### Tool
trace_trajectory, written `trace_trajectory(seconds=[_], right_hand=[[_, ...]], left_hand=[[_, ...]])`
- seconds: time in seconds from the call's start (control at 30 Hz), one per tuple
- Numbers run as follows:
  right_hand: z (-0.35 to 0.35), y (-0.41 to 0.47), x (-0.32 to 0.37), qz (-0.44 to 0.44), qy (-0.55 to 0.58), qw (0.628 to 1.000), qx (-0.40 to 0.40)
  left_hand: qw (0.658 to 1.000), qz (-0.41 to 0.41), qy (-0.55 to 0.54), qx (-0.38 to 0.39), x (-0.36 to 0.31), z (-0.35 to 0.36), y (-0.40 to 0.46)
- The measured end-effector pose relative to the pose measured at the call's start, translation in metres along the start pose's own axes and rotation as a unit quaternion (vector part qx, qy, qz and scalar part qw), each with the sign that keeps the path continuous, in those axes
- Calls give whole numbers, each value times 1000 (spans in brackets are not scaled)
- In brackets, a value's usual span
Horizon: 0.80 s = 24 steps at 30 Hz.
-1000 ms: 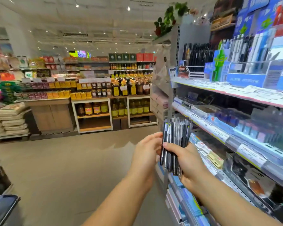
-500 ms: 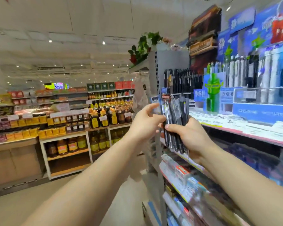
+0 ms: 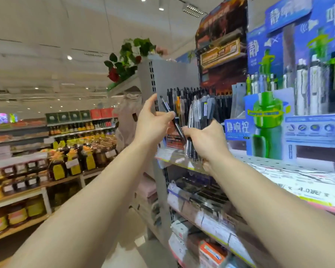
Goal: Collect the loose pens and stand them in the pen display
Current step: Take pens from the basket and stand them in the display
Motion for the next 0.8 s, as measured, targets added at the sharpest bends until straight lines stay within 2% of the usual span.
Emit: trace_trajectory(seconds=[0.17, 0.23, 0.43, 0.63, 0.8], right_hand=[[-25, 37, 1, -36, -122, 989, -78], [-36, 50, 12, -67, -142, 983, -99], [-45, 87, 36, -129, -162, 976, -68], [-30, 117, 34, -179, -170, 968, -37], [-33, 126, 24, -206, -232, 950, -30]], left_hand=[[996, 59, -42, 49, 8, 44, 57], [993, 101, -18, 56, 7, 59, 71], [966, 240, 51, 85, 5, 99, 88], [942, 287, 114, 132, 7, 122, 98], [938, 291, 91, 168, 7, 129, 105]])
Point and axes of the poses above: each hand's wrist, its own y-axis towards the middle knuckle, its own z-axis out of the palm, x = y × z, the point moved 4 cm from there along y, towards the middle knuckle, and after that the axes turned 15 degrees about -z, right-handed, at the moved point
